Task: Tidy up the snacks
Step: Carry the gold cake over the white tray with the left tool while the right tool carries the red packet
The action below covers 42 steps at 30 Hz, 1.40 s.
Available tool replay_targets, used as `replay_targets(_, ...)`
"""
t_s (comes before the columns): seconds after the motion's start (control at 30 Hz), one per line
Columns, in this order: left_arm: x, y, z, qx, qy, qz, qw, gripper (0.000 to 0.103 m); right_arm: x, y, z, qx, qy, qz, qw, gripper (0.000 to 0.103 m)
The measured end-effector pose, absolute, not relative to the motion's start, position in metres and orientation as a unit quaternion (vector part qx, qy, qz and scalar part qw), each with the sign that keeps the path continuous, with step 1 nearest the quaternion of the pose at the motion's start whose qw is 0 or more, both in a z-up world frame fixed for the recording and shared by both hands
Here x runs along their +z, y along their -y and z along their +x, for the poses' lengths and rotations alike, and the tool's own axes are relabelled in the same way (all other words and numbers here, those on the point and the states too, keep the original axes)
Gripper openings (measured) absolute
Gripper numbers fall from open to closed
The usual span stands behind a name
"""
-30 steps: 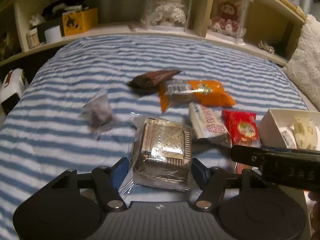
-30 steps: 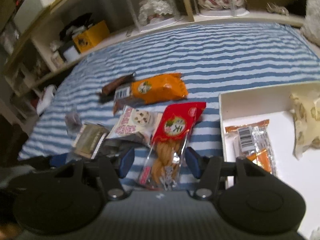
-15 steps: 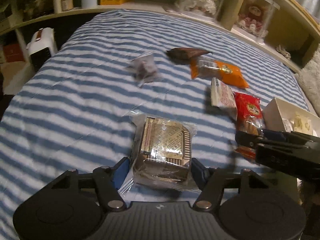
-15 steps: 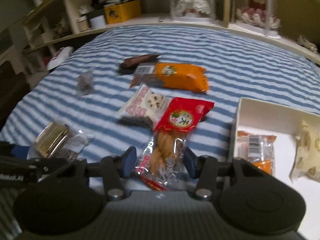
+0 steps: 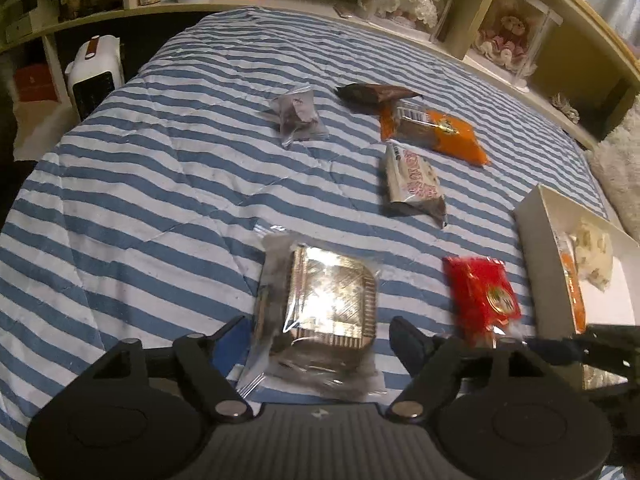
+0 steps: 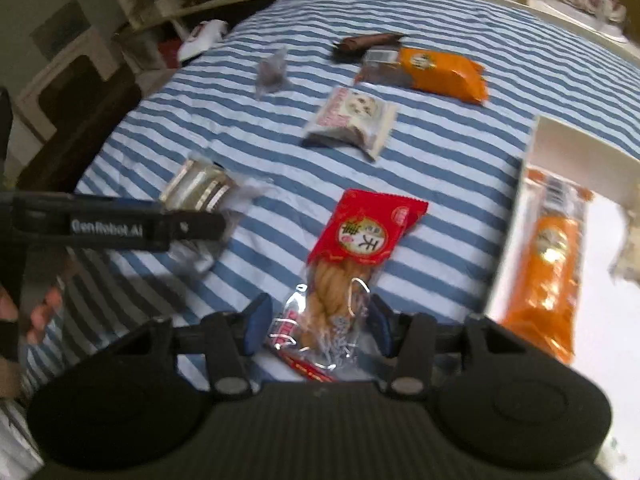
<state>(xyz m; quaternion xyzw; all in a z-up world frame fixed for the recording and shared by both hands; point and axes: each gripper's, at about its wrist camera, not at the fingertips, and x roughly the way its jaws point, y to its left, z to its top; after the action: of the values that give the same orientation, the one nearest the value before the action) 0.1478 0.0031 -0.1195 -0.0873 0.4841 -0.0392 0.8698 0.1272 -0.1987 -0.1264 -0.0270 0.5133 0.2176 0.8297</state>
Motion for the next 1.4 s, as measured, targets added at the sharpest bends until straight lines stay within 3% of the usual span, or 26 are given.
replay_targets(0.13, -0.12, 0.0, 0.151, -0.042, -0.481, -0.077, 0.872, 0.079, -0.126, 0.206, 0.124, 0.194, -0.514, 0.017, 0.836, 0.071)
replay_targets(0.4, -0.121, 0.004, 0.16, -0.052, -0.478, -0.057, 0.875, 0.077, -0.131, 0.214, 0.134, 0.142, -0.5, 0.068, 0.852, 0.07)
replay_targets(0.57, -0.126, 0.007, 0.163, -0.055, -0.487, -0.04, 0.871, 0.077, -0.138, 0.201, 0.141, 0.13, -0.5, 0.025, 0.856, 0.061)
replay_targets(0.7, -0.128, 0.006, 0.164, -0.046, -0.494, -0.028, 0.868, 0.066, -0.141, 0.195, 0.139, 0.121, -0.498, -0.009, 0.859, 0.058)
replay_targets(0.87, -0.127, 0.007, 0.164, -0.053, -0.487, -0.025, 0.872, 0.064, -0.138, 0.198, 0.137, 0.13, -0.491, -0.011, 0.861, 0.049)
replay_targets(1.4, -0.071, 0.013, 0.153, -0.069, -0.419, -0.083, 0.902, 0.063, -0.082, 0.226, 0.125, 0.143, -0.425, 0.032, 0.893, 0.048)
